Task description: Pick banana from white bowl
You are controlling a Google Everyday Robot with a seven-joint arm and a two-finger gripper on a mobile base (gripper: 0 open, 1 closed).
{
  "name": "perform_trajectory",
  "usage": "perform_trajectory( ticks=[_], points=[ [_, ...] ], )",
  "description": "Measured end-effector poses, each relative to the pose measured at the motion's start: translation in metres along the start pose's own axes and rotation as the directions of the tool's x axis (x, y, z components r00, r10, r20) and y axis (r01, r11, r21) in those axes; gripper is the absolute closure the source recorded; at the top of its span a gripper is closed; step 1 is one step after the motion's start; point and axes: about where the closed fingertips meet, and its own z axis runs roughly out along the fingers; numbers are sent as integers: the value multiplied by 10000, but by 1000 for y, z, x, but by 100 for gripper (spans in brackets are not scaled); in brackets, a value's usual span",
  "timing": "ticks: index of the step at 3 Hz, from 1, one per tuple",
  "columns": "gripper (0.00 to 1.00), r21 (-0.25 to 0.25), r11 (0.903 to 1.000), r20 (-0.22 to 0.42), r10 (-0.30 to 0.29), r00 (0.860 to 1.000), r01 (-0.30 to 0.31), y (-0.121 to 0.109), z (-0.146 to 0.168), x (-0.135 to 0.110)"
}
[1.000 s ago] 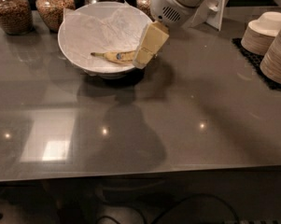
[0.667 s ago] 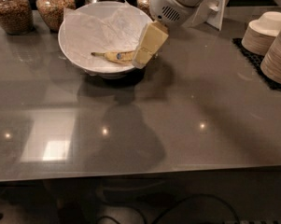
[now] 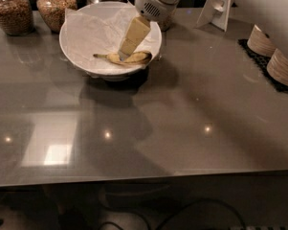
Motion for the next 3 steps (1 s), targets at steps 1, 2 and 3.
perform_trajectory(
  ticks=[1,2,3],
  points=[
    [0,-134,9996,103,244,9996,-243,-9,30,-10],
    [11,-609,9967,-53,536,9986,-538,-3,59,-8],
    [21,-1071,9913,-383,734,9966,-771,8,83,-2]
  ],
)
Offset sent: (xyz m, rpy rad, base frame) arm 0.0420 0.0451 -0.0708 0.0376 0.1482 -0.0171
